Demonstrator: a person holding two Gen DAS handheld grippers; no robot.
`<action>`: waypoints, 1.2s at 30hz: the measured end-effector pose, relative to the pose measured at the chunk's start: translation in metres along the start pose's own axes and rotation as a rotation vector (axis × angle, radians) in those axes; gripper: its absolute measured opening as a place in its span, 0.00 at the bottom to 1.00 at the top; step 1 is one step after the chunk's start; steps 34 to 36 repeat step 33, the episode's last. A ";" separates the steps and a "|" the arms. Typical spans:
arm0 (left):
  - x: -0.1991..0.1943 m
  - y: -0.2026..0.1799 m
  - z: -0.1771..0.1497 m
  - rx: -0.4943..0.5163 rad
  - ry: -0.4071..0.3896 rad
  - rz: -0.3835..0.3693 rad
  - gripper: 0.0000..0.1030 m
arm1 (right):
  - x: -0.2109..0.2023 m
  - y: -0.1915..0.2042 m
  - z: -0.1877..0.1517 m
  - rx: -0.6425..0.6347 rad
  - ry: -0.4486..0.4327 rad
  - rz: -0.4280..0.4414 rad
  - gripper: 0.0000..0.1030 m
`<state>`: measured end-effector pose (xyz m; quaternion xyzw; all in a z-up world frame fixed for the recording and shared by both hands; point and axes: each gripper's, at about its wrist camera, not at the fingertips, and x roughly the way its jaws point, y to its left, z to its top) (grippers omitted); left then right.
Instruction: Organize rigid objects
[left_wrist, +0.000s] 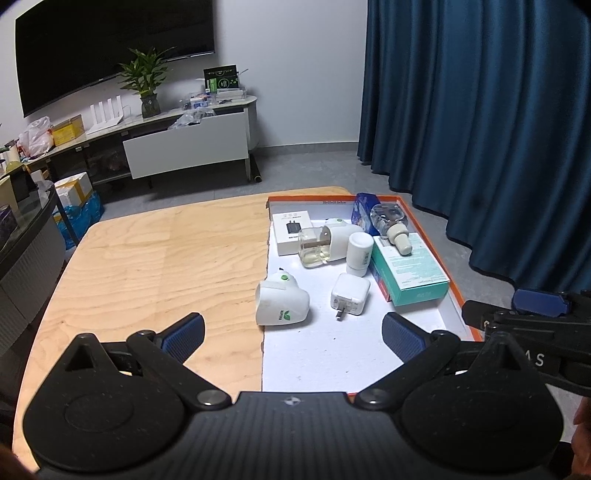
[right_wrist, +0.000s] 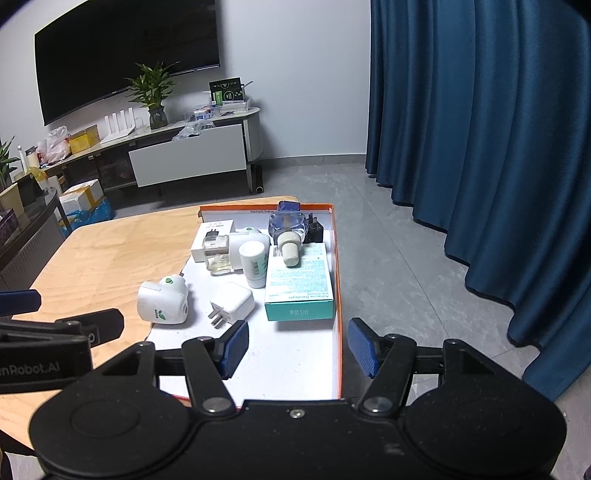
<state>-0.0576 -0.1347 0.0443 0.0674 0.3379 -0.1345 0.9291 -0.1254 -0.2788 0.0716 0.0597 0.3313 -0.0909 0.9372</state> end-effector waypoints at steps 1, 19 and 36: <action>0.000 0.001 0.000 -0.002 0.002 0.001 1.00 | 0.001 0.000 0.000 -0.002 0.001 0.000 0.70; 0.003 0.002 -0.001 -0.009 0.024 0.010 1.00 | 0.011 0.003 -0.004 -0.013 0.021 0.004 0.70; 0.007 0.004 0.000 -0.013 0.029 0.017 1.00 | 0.012 0.004 -0.003 -0.013 0.026 0.001 0.70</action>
